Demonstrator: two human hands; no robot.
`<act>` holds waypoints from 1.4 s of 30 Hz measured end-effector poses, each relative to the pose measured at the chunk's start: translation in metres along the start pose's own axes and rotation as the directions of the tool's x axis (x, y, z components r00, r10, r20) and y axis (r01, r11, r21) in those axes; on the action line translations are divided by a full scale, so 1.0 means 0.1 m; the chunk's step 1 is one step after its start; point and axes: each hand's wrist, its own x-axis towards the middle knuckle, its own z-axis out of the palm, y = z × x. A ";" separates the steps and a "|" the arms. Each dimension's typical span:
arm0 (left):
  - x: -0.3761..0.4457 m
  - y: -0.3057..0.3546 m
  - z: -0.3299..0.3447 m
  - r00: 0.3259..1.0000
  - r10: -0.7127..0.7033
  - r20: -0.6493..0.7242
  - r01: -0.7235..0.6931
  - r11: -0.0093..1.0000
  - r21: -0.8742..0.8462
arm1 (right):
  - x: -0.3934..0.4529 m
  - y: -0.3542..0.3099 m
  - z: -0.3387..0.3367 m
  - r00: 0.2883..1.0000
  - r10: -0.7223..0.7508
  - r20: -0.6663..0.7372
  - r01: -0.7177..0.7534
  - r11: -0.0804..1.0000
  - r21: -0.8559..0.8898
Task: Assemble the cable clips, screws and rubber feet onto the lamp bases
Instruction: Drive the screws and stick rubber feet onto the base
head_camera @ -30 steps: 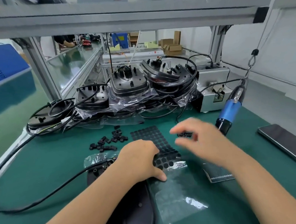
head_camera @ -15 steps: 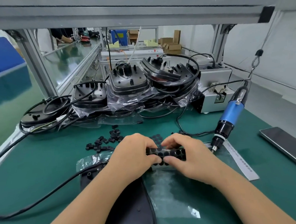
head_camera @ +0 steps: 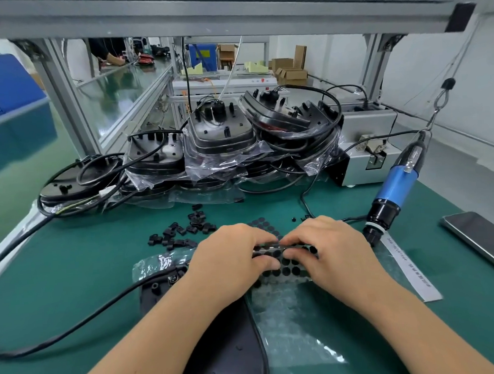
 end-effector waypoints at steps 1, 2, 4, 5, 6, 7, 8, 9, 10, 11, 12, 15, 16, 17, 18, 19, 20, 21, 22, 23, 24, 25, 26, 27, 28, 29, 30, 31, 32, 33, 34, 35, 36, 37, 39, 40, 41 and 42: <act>-0.01 0.00 -0.01 1.000 0.005 -0.002 -0.005 1.000 -0.011 | 0.00 0.00 0.00 1.000 0.003 -0.007 -0.003 1.000 0.007; -0.02 0.01 -0.01 1.000 0.005 -0.003 -0.005 1.000 -0.011 | 0.00 0.00 0.00 1.000 0.006 -0.015 -0.005 1.000 0.009; -0.02 0.02 -0.02 1.000 -0.002 -0.010 0.002 1.000 0.015 | 0.00 -0.02 0.00 0.999 0.004 -0.033 -0.004 1.000 -0.004; -0.01 0.03 -0.01 1.000 0.001 -0.016 0.000 0.999 0.037 | -0.01 -0.03 -0.01 0.999 0.003 -0.043 -0.003 1.000 -0.014; -0.01 0.03 -0.01 1.000 0.004 -0.021 -0.002 0.998 0.060 | -0.01 -0.04 -0.01 0.999 0.004 -0.052 -0.005 1.000 -0.020; -0.01 0.04 -0.01 1.000 0.005 -0.027 -0.003 0.997 0.078 | -0.01 -0.05 -0.01 0.998 0.011 -0.056 -0.012 1.000 -0.022; -0.01 0.04 0.00 0.999 0.005 -0.032 -0.003 0.996 0.089 | -0.01 -0.06 0.00 0.998 0.026 -0.053 -0.027 0.999 -0.016; -0.01 0.04 0.00 0.999 0.009 -0.036 -0.005 0.995 0.098 | 0.00 -0.06 0.00 0.998 0.058 -0.040 -0.058 0.998 0.003; -0.02 0.05 0.01 0.999 0.011 -0.038 -0.007 0.994 0.107 | 0.00 -0.06 0.00 0.994 0.107 -0.016 -0.106 0.994 0.035; -0.02 0.05 0.01 0.999 0.014 -0.042 -0.009 0.993 0.114 | 0.01 -0.05 0.01 0.987 0.158 0.013 -0.158 0.985 0.067; -0.02 0.04 0.02 0.999 0.016 -0.048 -0.010 0.993 0.122 | 0.01 -0.05 0.01 0.980 0.195 0.035 -0.197 0.977 0.086; -0.01 0.04 0.03 0.998 0.024 -0.061 -0.015 0.989 0.149 | 0.01 -0.06 0.02 0.977 0.212 0.015 -0.213 0.976 0.055; -0.01 0.04 0.04 0.998 0.023 -0.059 -0.014 0.988 0.154 | 0.00 -0.08 0.02 0.981 0.194 -0.009 -0.193 0.981 0.033; -0.01 0.04 0.04 0.998 0.022 -0.057 -0.013 0.987 0.158 | -0.01 -0.10 0.02 0.984 0.175 -0.031 -0.175 0.984 0.020; -0.01 0.04 0.04 0.998 0.021 -0.055 -0.012 0.987 0.160 | -0.02 -0.11 0.02 0.985 0.164 -0.050 -0.164 0.986 0.016; -0.01 0.04 0.04 0.998 0.020 -0.055 -0.011 0.986 0.164 | -0.03 -0.12 0.01 0.985 0.160 -0.067 -0.159 0.987 0.017; 0.00 0.03 0.04 0.998 0.021 -0.055 -0.011 0.986 0.168 | -0.03 -0.11 0.01 0.984 0.157 -0.080 -0.156 0.988 0.017; 0.00 0.03 0.04 0.998 0.022 -0.055 -0.012 0.985 0.170 | -0.03 -0.11 0.01 0.984 0.151 -0.089 -0.150 0.989 0.016; 0.00 0.03 0.04 0.998 0.023 -0.056 -0.013 0.986 0.168 | -0.03 -0.10 0.01 0.985 0.144 -0.093 -0.144 0.990 0.014; 0.00 0.03 0.04 0.998 0.025 -0.057 -0.015 0.986 0.165 | -0.03 -0.10 0.01 0.986 0.136 -0.092 -0.135 0.991 0.013; 0.00 0.03 0.03 0.998 0.026 -0.057 -0.016 0.987 0.162 | -0.03 -0.10 0.01 0.988 0.125 -0.089 -0.124 0.992 0.012; 0.00 0.03 0.03 0.998 0.025 -0.057 -0.015 0.988 0.156 | -0.03 -0.09 0.01 0.990 0.116 -0.086 -0.116 0.993 0.011; -0.01 0.03 0.03 0.998 0.022 -0.056 -0.013 0.989 0.146 | -0.03 -0.08 0.01 0.990 0.117 -0.081 -0.115 0.993 0.019; -0.01 0.04 0.02 0.998 0.020 -0.057 -0.012 0.991 0.134 | -0.03 -0.06 0.00 0.989 0.128 -0.074 -0.125 0.991 0.040; -0.01 0.04 0.02 0.998 0.019 -0.058 -0.012 0.992 0.126 | -0.03 -0.04 -0.01 0.987 0.148 -0.063 -0.144 0.987 0.073; -0.01 0.04 0.02 0.998 0.021 -0.059 -0.014 0.992 0.124 | -0.03 -0.02 -0.02 0.984 0.170 -0.048 -0.163 0.980 0.113; -0.01 0.04 0.02 0.998 0.024 -0.061 -0.016 0.992 0.128 | -0.03 -0.01 -0.03 0.982 0.187 -0.026 -0.181 0.973 0.145; -0.01 0.04 0.02 0.998 0.027 -0.063 -0.018 0.991 0.134 | -0.03 0.00 -0.03 0.981 0.195 0.000 -0.192 0.969 0.157; -0.01 0.04 0.02 0.997 0.028 -0.066 -0.019 0.990 0.137 | -0.03 0.00 -0.03 0.981 0.190 0.025 -0.192 0.971 0.145; -0.01 0.04 0.02 0.997 0.029 -0.068 -0.019 0.990 0.139 | -0.03 0.00 -0.03 0.983 0.178 0.045 -0.182 0.976 0.120; -0.02 0.04 0.02 0.997 0.029 -0.070 -0.019 0.990 0.140 | -0.02 -0.01 -0.02 0.984 0.164 0.065 -0.170 0.981 0.094; -0.02 0.04 0.02 0.997 0.031 -0.068 -0.021 0.990 0.143 | -0.01 -0.02 -0.03 0.985 0.153 0.082 -0.159 0.985 0.070; -0.01 0.04 0.02 0.997 0.032 -0.065 -0.022 0.989 0.147 | 0.01 -0.04 -0.03 0.985 0.145 0.094 -0.150 0.988 0.047; -0.02 0.04 0.02 0.997 0.032 -0.064 -0.022 0.988 0.151 | 0.02 -0.05 -0.03 0.986 0.137 0.099 -0.140 0.990 0.028; -0.01 0.04 0.03 0.998 0.031 -0.061 -0.021 0.987 0.158 | 0.05 -0.07 -0.03 0.987 0.129 0.096 -0.128 0.992 -0.009; -0.01 0.04 0.03 0.998 0.030 -0.062 -0.020 0.987 0.161 | 0.06 -0.08 -0.03 0.988 0.126 0.089 -0.124 0.992 -0.029; -0.01 0.04 0.03 0.998 0.029 -0.063 -0.019 0.987 0.161 | 0.06 -0.09 -0.03 0.989 0.123 0.078 -0.119 0.992 -0.047; -0.01 0.04 0.03 0.998 0.029 -0.064 -0.018 0.987 0.159 | 0.06 -0.10 -0.03 0.992 0.114 0.059 -0.111 0.992 -0.061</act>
